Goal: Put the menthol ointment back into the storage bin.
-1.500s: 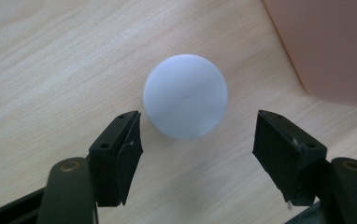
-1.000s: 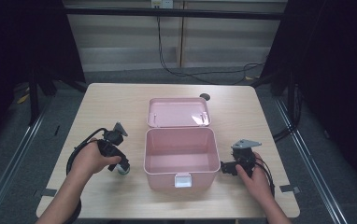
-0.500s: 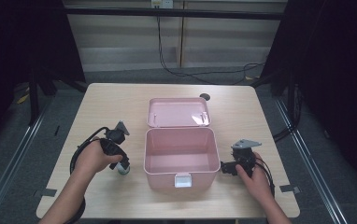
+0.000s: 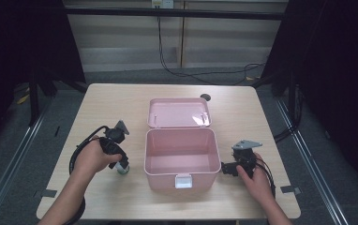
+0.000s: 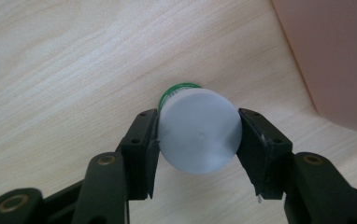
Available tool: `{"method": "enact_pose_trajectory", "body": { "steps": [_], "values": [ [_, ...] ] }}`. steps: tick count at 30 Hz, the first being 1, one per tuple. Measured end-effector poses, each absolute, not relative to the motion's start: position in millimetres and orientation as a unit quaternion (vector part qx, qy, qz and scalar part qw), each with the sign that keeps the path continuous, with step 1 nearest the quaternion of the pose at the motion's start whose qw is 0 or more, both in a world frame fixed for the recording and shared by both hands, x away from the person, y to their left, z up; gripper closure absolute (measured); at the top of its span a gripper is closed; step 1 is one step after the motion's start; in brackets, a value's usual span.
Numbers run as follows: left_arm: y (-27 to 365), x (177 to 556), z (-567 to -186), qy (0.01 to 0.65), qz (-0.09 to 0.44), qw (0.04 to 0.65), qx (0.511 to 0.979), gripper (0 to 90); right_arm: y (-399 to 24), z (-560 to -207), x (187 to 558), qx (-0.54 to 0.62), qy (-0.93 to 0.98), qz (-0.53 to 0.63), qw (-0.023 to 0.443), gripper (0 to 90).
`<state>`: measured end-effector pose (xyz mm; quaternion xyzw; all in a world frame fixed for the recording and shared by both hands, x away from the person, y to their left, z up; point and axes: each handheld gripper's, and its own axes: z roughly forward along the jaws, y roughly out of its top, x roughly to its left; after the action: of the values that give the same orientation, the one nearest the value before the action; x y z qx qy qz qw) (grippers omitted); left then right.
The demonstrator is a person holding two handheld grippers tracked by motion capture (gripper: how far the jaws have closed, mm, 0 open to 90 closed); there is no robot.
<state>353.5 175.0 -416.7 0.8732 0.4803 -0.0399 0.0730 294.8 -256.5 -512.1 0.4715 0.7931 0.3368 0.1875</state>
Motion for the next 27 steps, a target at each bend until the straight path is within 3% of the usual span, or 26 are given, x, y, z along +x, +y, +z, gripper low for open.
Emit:
{"method": "enact_pose_trajectory", "body": {
  "steps": [27],
  "values": [
    [168, 352, -339, 0.475, -0.036, 0.086, 0.875, 50.2, -257, -512, 295, 0.471, 0.793, 0.338, 0.188, 9.5]
  ]
}}
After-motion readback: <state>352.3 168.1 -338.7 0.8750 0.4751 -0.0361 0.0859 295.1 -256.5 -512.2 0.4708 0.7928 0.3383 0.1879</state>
